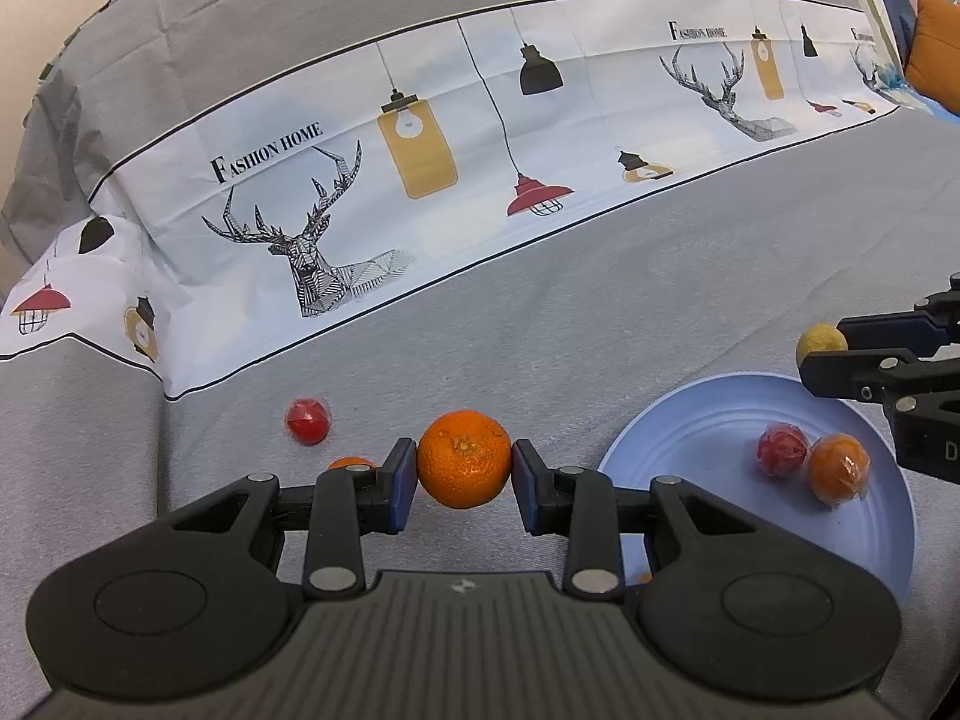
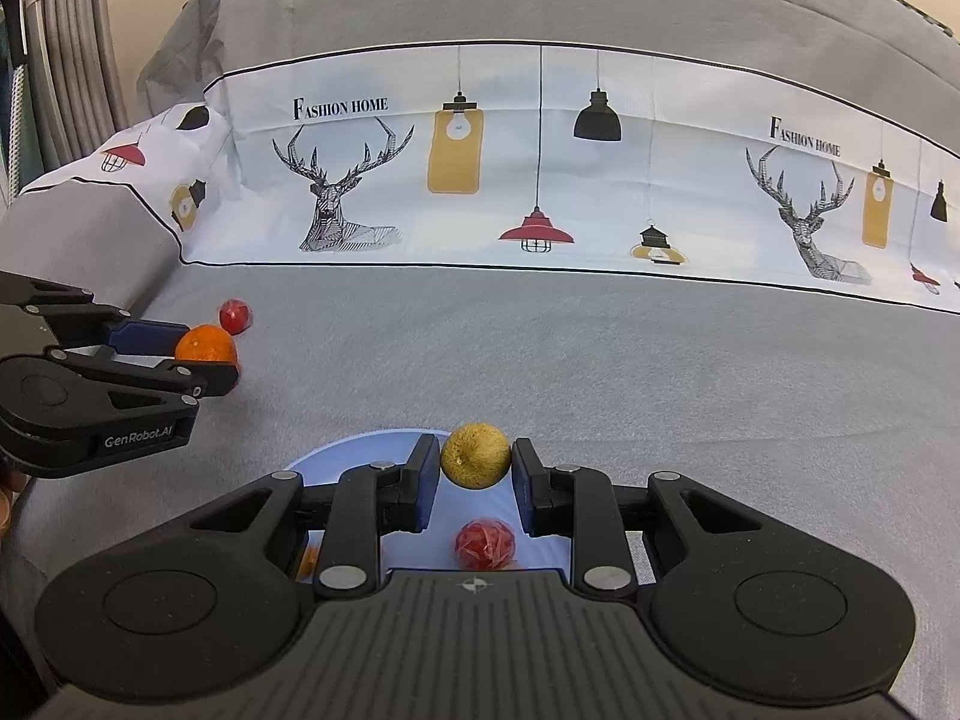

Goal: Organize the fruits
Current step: 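Carry the mandarin over the plate with the left tool while the right tool carries the yellow fruit, then open the left tool to drop the mandarin on the plate while the right tool releases the yellow fruit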

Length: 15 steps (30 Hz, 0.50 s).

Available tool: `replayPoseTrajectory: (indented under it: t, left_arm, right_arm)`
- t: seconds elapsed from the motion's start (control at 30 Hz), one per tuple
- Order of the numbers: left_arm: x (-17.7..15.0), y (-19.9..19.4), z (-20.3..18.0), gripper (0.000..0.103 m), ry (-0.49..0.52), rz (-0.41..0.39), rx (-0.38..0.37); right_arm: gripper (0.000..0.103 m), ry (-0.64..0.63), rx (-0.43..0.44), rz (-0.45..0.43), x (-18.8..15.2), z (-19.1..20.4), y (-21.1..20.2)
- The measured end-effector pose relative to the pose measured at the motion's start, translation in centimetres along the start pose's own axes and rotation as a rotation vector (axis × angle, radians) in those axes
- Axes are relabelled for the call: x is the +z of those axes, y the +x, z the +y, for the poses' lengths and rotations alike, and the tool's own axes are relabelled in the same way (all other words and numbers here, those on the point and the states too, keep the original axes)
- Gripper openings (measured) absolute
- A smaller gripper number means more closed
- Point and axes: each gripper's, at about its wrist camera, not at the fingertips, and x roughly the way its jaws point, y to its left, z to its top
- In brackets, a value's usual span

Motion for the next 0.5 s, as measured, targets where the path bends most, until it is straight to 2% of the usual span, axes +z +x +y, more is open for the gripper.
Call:
replayPoseTrajectory:
  t: [0.17,0.3,0.5]
  left_arm:
    - [-0.1,0.1,-0.4,0.038,0.007,0.011,-0.042]
    - [-0.4,0.3,-1.7,0.038,0.056,0.031,-0.099]
    - [-0.8,-0.1,-3.4,0.038,0.128,0.015,-0.166]
  right_arm:
    - [0.028,-0.011,0.000,0.027,-0.2,0.2,0.4]
    - [0.028,-0.028,-0.005,0.085,-0.6,0.5,1.1]
    - [0.028,-0.029,-0.005,0.116,-0.9,0.3,1.4]
